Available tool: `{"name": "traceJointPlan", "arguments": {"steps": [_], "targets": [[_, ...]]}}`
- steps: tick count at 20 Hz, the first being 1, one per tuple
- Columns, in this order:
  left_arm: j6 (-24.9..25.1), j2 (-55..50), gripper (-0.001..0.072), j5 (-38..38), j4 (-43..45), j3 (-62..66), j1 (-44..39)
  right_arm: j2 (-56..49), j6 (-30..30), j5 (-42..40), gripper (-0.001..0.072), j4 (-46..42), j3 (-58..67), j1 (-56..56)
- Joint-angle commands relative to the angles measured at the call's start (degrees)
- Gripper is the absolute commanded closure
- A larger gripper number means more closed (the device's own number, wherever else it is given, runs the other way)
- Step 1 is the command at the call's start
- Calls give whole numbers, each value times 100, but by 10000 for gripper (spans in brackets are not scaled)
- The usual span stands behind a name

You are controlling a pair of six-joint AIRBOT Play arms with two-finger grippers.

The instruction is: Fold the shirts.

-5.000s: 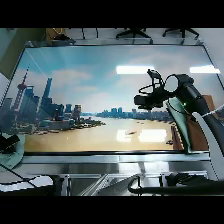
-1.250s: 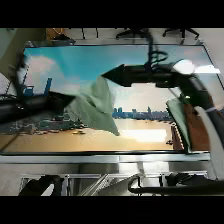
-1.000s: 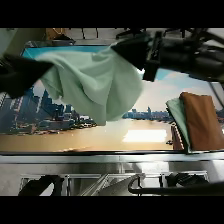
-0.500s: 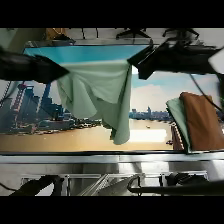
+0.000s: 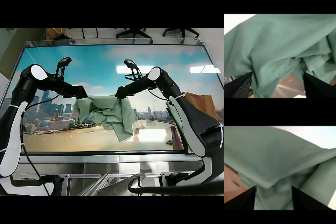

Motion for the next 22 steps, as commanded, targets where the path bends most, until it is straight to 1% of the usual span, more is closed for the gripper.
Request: {"name": "traceJointPlan", "arguments": {"steps": [1,3,5,7,8,10,11,12,13,14,17,20,22], "targets": [[-179,-459,32,-820,31,656,103,214,81,306,211,59,42,-452],[-348,-413,33,-1408,-52,739,133,643,284,835,211,-59,33,-968],[-358,-162,33,-1467,-396,221,57,1012,413,1421,212,-308,-114,-1405],[-304,199,34,-955,-717,-723,-181,1403,481,1707,212,-328,-715,-1650],[-308,367,33,-490,-772,-1276,-376,1611,496,1683,212,-326,-1141,-1652],[-306,597,33,415,-761,-2212,-820,2026,490,1495,212,-240,-2153,-1554],[-308,629,33,717,-748,-2546,-1012,2173,490,1346,211,-127,-2599,-1491],[-304,627,34,857,-741,-2758,-1130,2286,487,1193,212,24,-3001,-1421],[-304,627,34,911,-706,-2940,-1185,2363,490,1043,211,227,-3375,-1342],[-304,627,49,890,-702,-3040,-1169,2387,483,907,211,422,-3668,-1257],[-251,629,52,691,-706,-3117,-839,2347,332,321,212,776,-4153,-968],[-109,767,52,437,-708,-3119,-396,2247,315,-278,212,931,-4190,-726],[-7,944,52,551,-708,-3119,-105,2127,223,-728,213,1152,-4190,-632]]}}
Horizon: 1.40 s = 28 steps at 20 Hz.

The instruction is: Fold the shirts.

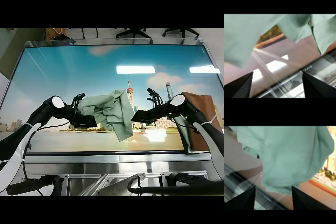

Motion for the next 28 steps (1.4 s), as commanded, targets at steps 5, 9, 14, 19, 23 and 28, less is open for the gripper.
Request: {"name": "traceJointPlan", "arguments": {"steps": [5,9,14,19,23,28], "targets": [[199,74,52,1187,-103,-46,640,-723,-525,-850,261,1067,-122,216],[715,-538,273,1515,-957,-11,424,-896,-1285,-828,636,1912,-105,214],[841,-446,697,896,-1158,1045,608,-245,-1364,-136,698,1965,422,-166],[667,1113,696,-437,-1252,3134,1530,970,-1360,625,699,2323,2605,-1552],[621,2306,696,-568,-1241,4454,2269,1550,-1366,684,699,2393,4380,-2308],[643,3254,696,-916,-658,5060,3178,1818,-1425,684,699,1742,5364,-2389]]}}
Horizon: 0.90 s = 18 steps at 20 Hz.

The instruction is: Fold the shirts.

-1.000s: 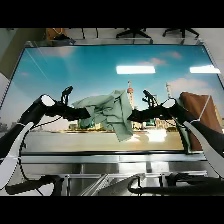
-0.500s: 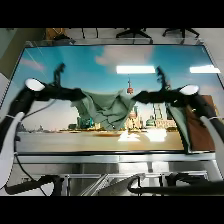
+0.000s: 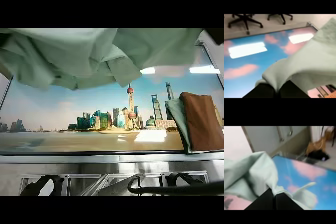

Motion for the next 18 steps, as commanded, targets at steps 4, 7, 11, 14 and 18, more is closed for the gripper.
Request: {"name": "traceJointPlan", "arguments": {"steps": [4,7,11,14,18], "targets": [[39,664,696,-219,800,-520,848,-9,442,295,698,-1602,564,-114],[420,90,696,-216,389,-1228,634,-699,490,1130,698,-1331,514,-101],[848,-1270,695,251,369,-2151,-382,-1784,424,1631,698,-774,-466,-26],[944,-2579,695,927,367,-2581,-883,-2531,-103,1062,697,-791,-1729,225],[890,-4164,552,1316,341,-2245,-1091,-3751,-575,72,697,-785,-2675,481]]}}
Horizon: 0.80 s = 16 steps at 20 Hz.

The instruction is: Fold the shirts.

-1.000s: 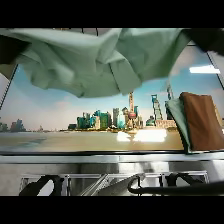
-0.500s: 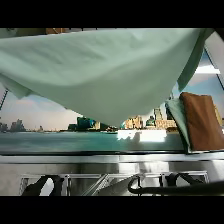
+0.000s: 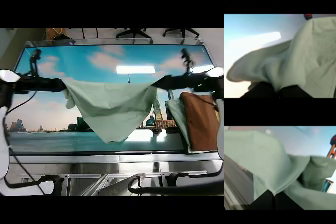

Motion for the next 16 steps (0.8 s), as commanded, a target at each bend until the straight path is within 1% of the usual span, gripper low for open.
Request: {"name": "traceJointPlan", "arguments": {"steps": [1,2,3,4,5,6,7,9,10,11,13,16], "targets": [[-138,-1322,167,210,-35,396,-203,-1038,-352,-605,697,61,-614,144],[-369,-1523,2,101,-28,645,-179,-1217,-354,-680,697,57,-614,140],[-564,-1681,2,-125,-31,925,-120,-1325,-354,-745,696,57,-610,138],[-782,-1779,2,-396,-31,1161,-70,-1368,-358,-791,626,55,-610,131],[-1008,-1838,2,-748,-31,1386,-4,-1368,-413,-809,444,57,-610,101],[-1187,-1864,2,-1213,-33,1593,61,-1338,-415,-809,374,55,-599,74],[-1364,-1858,2,-1633,-37,1705,127,-1285,-415,-807,328,37,-586,37],[-1622,-1714,3,-2435,-31,1600,173,-1156,-420,-807,317,11,-575,-94],[-1679,-1550,3,-2597,-26,1316,157,-1104,-417,-791,317,11,-575,-127],[-1694,-1294,2,-2592,-26,857,92,-1071,-415,-745,317,13,-577,-151],[-1692,-732,2,-2297,-28,-260,-153,-1049,-413,-555,318,15,-577,-146],[-1692,85,3,-1272,-111,-2120,-822,-1049,-409,-236,321,13,-577,-146]]}}
